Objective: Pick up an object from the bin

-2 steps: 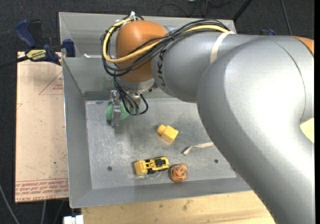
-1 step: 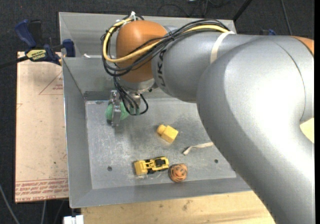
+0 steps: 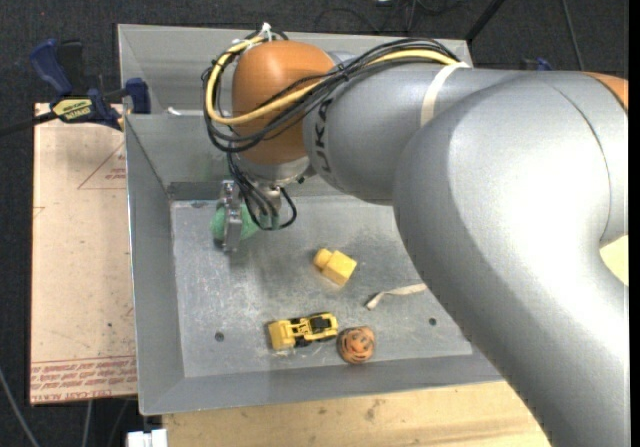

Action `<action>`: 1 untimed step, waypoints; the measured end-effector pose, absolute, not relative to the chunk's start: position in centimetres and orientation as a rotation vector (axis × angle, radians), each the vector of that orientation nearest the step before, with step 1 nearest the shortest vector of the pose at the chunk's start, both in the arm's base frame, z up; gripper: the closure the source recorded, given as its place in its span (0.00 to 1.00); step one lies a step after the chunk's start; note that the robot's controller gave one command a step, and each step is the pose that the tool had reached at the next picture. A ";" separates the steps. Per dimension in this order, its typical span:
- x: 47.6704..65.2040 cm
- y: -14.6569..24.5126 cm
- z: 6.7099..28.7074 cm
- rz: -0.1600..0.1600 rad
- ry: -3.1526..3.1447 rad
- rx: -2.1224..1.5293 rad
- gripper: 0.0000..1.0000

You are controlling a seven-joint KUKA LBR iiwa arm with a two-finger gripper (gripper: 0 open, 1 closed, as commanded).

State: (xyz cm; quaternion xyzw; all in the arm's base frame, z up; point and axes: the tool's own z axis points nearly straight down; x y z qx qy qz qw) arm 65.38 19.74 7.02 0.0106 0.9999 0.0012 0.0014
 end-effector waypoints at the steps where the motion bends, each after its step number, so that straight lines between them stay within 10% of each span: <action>1: 65.6 20.6 13.9 0.004 3.138 0.046 1.00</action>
Offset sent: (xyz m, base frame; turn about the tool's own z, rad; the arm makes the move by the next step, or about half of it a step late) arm 0.0000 0.0000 0.0000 0.0000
